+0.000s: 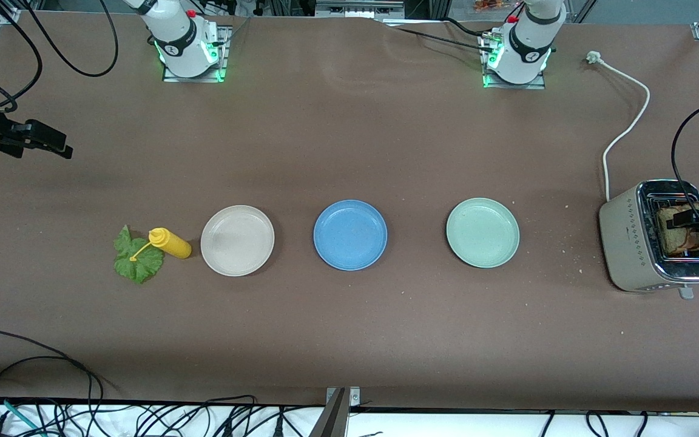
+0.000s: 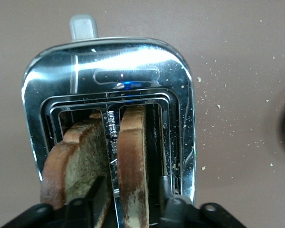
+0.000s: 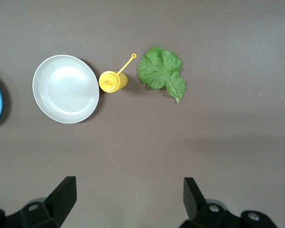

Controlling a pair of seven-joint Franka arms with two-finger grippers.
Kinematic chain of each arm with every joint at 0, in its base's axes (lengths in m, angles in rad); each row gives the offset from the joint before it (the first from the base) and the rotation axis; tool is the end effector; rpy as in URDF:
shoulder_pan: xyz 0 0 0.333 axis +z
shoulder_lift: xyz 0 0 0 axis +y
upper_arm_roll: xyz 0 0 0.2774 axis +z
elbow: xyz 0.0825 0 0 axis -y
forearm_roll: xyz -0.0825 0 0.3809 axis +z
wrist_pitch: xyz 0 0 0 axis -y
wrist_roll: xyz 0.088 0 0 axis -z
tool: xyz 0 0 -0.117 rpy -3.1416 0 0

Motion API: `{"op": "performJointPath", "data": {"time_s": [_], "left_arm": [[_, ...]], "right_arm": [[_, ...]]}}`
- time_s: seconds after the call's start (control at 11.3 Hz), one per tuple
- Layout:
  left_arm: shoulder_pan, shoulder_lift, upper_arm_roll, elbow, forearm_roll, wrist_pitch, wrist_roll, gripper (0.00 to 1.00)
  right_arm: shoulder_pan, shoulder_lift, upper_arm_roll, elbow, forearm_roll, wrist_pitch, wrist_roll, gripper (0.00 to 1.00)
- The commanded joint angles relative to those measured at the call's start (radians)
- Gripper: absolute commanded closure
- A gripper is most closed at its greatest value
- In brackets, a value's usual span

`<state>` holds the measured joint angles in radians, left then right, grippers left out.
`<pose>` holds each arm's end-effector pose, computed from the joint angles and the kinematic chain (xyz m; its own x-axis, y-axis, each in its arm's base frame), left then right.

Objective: Make sandwich in blue plate with both arms
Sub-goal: 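Move the left gripper over the toaster and lower onto a bread slice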

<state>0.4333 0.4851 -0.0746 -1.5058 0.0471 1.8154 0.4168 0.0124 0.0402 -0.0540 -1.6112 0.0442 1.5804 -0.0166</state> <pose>0.6052 0.2374 0.3300 0.9842 -0.0721 -0.1617 -0.0627 -0.9961 0.0626 0.5591 -0.0177 0.5356 0.9972 -0.0254 -0.0702 -0.0285 -0.9987 -0.0430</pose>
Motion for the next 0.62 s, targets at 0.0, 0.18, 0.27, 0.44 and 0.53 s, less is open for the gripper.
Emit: {"op": "performJointPath", "data": {"time_s": [0.0, 0.18, 0.27, 0.44, 0.53], "left_arm": [[-0.001, -0.005, -0.011, 0.019, 0.037, -0.027, 0.01, 1.0], [0.001, -0.014, -0.013, 0.026, 0.037, -0.031, 0.008, 1.0], [-0.001, -0.02, -0.016, 0.029, 0.037, -0.044, 0.005, 1.0], [-0.007, -0.058, -0.025, 0.035, 0.04, -0.073, 0.008, 1.0], [-0.025, -0.089, -0.027, 0.05, 0.077, -0.102, 0.007, 1.0]], "right_arm": [[-0.005, -0.006, 0.002, 0.0, 0.014, 0.001, -0.005, 0.0], [-0.005, -0.006, 0.002, 0.0, 0.016, 0.001, -0.005, 0.0], [-0.005, -0.006, 0.002, 0.0, 0.016, 0.003, -0.005, 0.0], [-0.005, -0.006, 0.002, 0.0, 0.014, 0.001, -0.005, 0.0], [-0.005, -0.006, 0.002, 0.0, 0.014, 0.003, -0.005, 0.0]]}}
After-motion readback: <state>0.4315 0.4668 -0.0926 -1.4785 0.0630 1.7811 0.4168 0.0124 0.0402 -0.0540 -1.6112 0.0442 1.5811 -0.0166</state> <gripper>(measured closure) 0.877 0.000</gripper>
